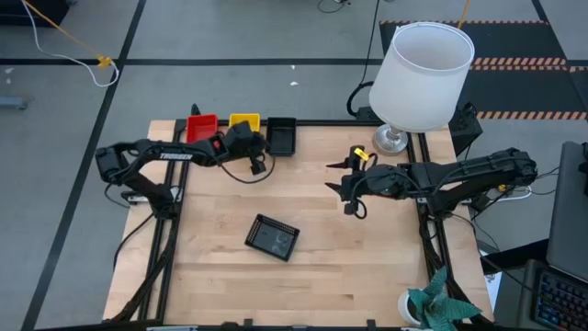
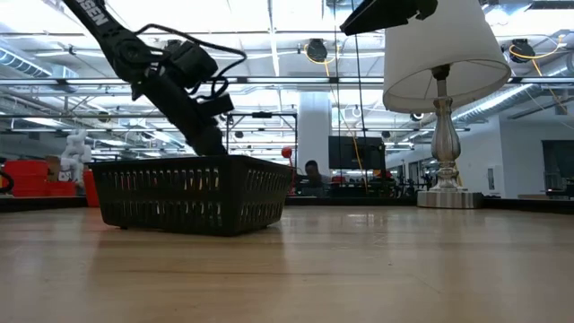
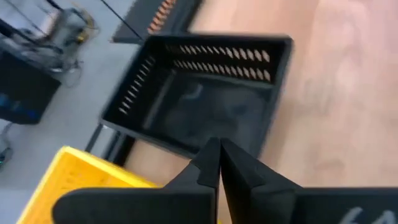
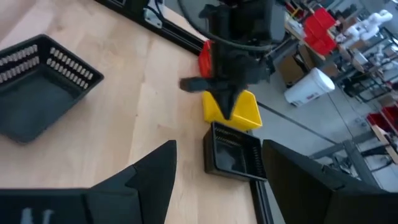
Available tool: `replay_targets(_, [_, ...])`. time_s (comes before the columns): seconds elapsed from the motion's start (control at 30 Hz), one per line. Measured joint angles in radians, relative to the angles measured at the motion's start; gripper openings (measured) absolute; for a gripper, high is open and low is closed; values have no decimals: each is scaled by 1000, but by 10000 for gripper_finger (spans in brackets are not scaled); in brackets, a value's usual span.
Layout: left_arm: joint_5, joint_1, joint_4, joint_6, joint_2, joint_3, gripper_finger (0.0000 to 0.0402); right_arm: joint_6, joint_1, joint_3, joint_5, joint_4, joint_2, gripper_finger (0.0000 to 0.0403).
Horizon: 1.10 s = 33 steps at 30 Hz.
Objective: Stack baskets by color
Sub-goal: Stack the bottom yellow bin on top of the top yellow bin
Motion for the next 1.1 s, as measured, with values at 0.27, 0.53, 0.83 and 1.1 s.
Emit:
replay_targets(0.27, [-108,-1,39,-103,6,21,19,-3,-1,0,-8,-1,0,228])
replay_targets(0.53, [-141,5,-324,-75,6,270,19,-4,-7,0,-7,21,0,228])
replay_targets(0.83, [52,99,-311,-8,76,330,19,-4,-8,0,-7,28,0,228])
replay_targets(1.1, [98,117,-328,43,192,328,19,-7,-7,0,-7,13,0,228])
